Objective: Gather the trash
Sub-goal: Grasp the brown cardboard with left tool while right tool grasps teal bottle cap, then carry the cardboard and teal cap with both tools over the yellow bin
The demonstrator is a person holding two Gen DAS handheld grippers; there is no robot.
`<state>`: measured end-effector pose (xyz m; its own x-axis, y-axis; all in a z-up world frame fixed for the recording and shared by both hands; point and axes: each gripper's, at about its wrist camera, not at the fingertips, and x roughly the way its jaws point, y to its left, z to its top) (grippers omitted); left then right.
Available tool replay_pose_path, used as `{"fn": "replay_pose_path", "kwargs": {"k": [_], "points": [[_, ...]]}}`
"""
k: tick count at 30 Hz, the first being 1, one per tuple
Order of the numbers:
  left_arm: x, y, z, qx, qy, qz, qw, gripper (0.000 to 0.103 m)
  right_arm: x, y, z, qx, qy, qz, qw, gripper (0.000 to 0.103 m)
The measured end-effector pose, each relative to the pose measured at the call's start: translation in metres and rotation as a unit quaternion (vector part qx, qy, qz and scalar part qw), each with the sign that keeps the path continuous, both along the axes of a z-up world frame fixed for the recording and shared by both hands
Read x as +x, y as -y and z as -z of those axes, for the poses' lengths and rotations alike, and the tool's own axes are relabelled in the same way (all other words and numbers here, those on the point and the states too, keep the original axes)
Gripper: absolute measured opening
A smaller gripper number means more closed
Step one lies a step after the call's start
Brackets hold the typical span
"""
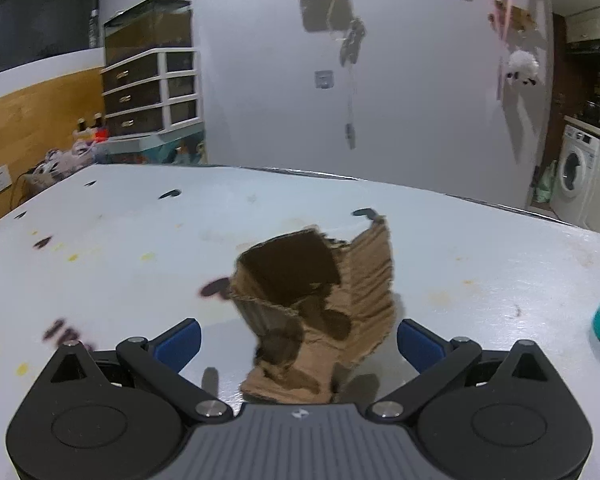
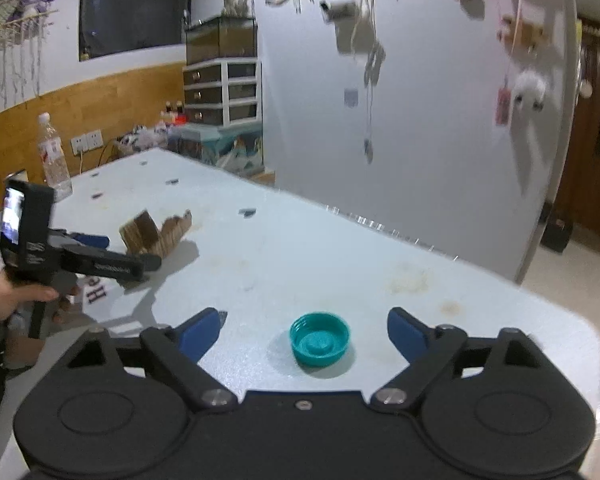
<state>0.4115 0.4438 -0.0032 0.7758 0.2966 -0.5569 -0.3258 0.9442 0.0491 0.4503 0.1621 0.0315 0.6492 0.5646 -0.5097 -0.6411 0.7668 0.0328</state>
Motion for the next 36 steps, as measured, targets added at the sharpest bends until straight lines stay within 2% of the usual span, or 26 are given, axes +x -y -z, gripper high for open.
{"fn": "replay_pose_path", "kwargs": {"k": [3,11,13,15,20,23,27,36], "points": [[0.004,0.003,0.001,0.003,-0.005,0.014,0.9999,0.1,0.013,-0.011,0.014,-0.004,-0.012,0.001,1.0,0.085],[0.004,-0.009,0.004,-0.039,-0.003,0.004,0.9992,0.068,0.041,-0.025,0.049,-0.002,-0.058,0.028,0.998,0.067],[0.003,-0.011,0.004,-0.046,0.003,0.001,0.999,0.065,0.044,-0.025,0.054,-0.001,-0.06,0.036,0.998,0.056],[0.003,-0.01,0.003,-0.042,0.005,0.002,0.9991,0.062,0.042,-0.024,0.057,-0.004,-0.045,0.039,0.998,0.05],[0.0,-0.004,0.001,-0.021,0.011,0.0,0.9997,0.056,0.027,-0.02,0.058,-0.02,-0.029,0.018,0.999,0.05],[-0.002,0.003,0.002,-0.032,0.006,0.0,0.9995,0.056,0.015,-0.02,0.058,-0.038,-0.019,0.011,0.999,0.05],[-0.012,0.019,0.001,-0.022,0.003,0.009,0.9997,0.056,0.002,-0.012,0.056,-0.039,-0.022,0.008,0.999,0.049],[-0.047,0.06,-0.018,-0.024,0.009,0.006,0.9997,0.056,-0.025,0.023,0.033,0.013,-0.016,0.01,1.0,0.049]]}}
